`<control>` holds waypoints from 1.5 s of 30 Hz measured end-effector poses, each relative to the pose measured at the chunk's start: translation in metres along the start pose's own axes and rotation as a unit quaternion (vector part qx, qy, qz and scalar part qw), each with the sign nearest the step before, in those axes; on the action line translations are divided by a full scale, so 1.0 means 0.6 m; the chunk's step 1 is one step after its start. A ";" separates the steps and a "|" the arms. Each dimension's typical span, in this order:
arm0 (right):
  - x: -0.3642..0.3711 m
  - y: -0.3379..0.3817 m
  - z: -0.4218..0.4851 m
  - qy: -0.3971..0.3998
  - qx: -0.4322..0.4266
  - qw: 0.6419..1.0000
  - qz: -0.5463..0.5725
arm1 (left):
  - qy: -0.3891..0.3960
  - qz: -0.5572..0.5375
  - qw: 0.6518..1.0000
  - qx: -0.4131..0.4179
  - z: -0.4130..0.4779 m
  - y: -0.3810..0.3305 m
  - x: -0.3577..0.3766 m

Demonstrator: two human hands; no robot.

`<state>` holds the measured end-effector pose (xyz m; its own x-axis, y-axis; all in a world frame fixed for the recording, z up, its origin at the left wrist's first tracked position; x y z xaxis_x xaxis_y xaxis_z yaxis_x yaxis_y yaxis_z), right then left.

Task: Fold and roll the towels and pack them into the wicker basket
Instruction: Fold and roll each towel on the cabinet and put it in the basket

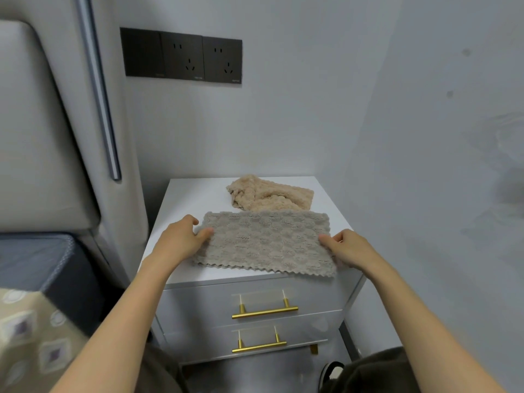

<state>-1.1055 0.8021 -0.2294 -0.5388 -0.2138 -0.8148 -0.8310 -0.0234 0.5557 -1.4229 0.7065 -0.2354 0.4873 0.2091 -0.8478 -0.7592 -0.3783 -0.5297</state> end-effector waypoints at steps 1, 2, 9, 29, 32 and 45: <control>0.002 0.003 0.003 -0.010 -0.003 1.000 0.005 | -0.010 -0.005 1.000 0.001 0.002 -0.001 0.000; 0.002 0.005 0.006 -0.016 -0.001 1.000 0.011 | -0.017 -0.013 1.000 0.003 0.004 -0.003 -0.001; -0.011 0.002 -0.002 0.085 0.023 0.995 0.039 | 0.017 -0.103 0.994 0.005 0.008 -0.012 0.000; -0.006 -0.025 0.017 0.002 0.008 1.000 -0.002 | -0.008 0.007 0.999 0.036 0.003 -0.007 0.003; -0.002 -0.014 0.029 -0.016 0.036 0.996 0.082 | -0.109 0.034 0.987 0.115 -0.004 -0.031 0.009; 0.018 0.024 0.069 -0.123 0.065 0.976 0.165 | 0.128 0.179 0.957 0.186 0.005 -0.102 0.121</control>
<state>-1.1289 0.8397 -0.2373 -0.7834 0.0534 -0.6192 -0.6088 0.1348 0.7818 -1.3425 0.7477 -0.2649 0.2200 -0.1202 -0.9681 -0.9755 -0.0266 -0.2184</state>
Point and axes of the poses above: each hand's wrist, its own z-axis towards the middle knuckle, its own x-axis out of the palm, y = z × x, the point moved 2 cm from there along z, towards the middle knuckle, and after that the axes turned 3 degrees about x, right-handed, at the moved point
